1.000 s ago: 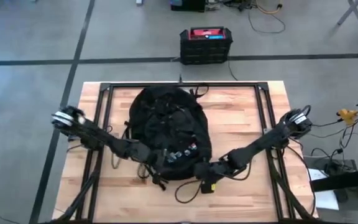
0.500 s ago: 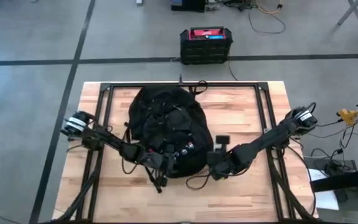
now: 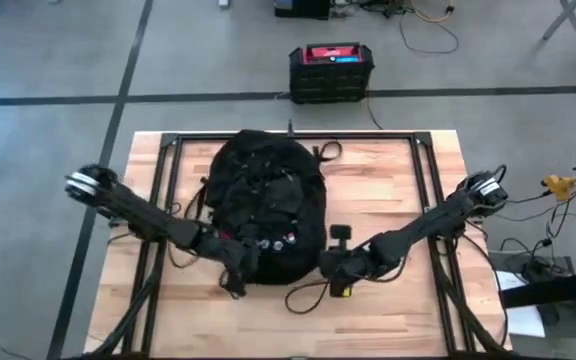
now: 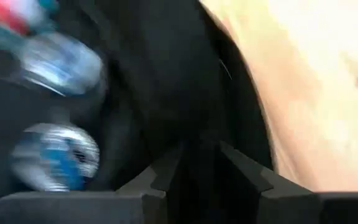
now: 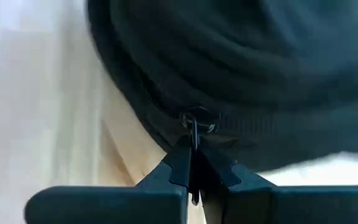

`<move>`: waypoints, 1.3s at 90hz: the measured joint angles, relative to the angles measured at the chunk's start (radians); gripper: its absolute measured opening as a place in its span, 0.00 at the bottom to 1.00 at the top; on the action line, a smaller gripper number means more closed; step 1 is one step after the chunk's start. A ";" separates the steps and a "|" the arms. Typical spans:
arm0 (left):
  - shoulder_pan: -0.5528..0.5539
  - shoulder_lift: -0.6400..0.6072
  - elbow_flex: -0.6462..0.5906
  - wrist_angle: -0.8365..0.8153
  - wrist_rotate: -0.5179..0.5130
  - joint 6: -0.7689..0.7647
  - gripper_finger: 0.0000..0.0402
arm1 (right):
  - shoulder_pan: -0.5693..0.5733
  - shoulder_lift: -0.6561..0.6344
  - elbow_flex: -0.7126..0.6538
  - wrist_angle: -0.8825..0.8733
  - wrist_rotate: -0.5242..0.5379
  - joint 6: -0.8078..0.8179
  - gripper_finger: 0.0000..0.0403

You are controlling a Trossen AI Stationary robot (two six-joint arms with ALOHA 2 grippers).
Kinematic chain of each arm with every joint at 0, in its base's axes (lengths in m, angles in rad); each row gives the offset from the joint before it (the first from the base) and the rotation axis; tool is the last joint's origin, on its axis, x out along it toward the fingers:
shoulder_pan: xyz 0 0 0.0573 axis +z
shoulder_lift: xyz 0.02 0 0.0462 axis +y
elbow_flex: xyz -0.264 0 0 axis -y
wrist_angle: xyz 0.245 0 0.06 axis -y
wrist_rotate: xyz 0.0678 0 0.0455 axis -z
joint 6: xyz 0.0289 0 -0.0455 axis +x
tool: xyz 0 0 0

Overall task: Unpack backpack
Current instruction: Open the black backpack

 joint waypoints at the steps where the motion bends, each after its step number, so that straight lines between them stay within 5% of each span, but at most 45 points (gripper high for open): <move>1: 0.000 -0.016 0.001 0.003 -0.008 0.007 0.19 | 0.000 0.005 0.000 0.013 -0.004 -0.005 0.00; 14: 0.001 -0.150 0.007 0.080 -0.060 0.107 0.19 | -0.011 0.062 0.000 0.216 -0.082 -0.094 0.00; 30: 0.002 -0.047 0.008 0.201 -0.035 0.142 0.19 | -0.021 0.096 0.016 0.331 -0.153 -0.161 0.00; 62: 0.003 0.333 0.020 0.443 -0.013 0.005 0.19 | -0.021 0.088 0.118 -0.011 -0.145 -0.162 0.00; 81: -0.012 0.404 0.024 0.491 -0.032 -0.064 0.19 | -0.096 0.083 0.173 -0.389 0.065 -0.118 0.00; 94: -0.025 0.406 0.022 0.514 -0.033 -0.075 0.19 | -0.174 0.067 0.169 -0.402 0.127 -0.179 0.00; 109: -0.041 0.404 0.019 0.512 0.008 -0.075 0.19 | -0.203 0.065 0.167 -0.308 -0.047 -0.270 0.00; 117: -0.044 0.404 0.019 0.511 0.014 -0.075 0.19 | -0.207 0.065 0.167 -0.302 -0.028 -0.314 0.00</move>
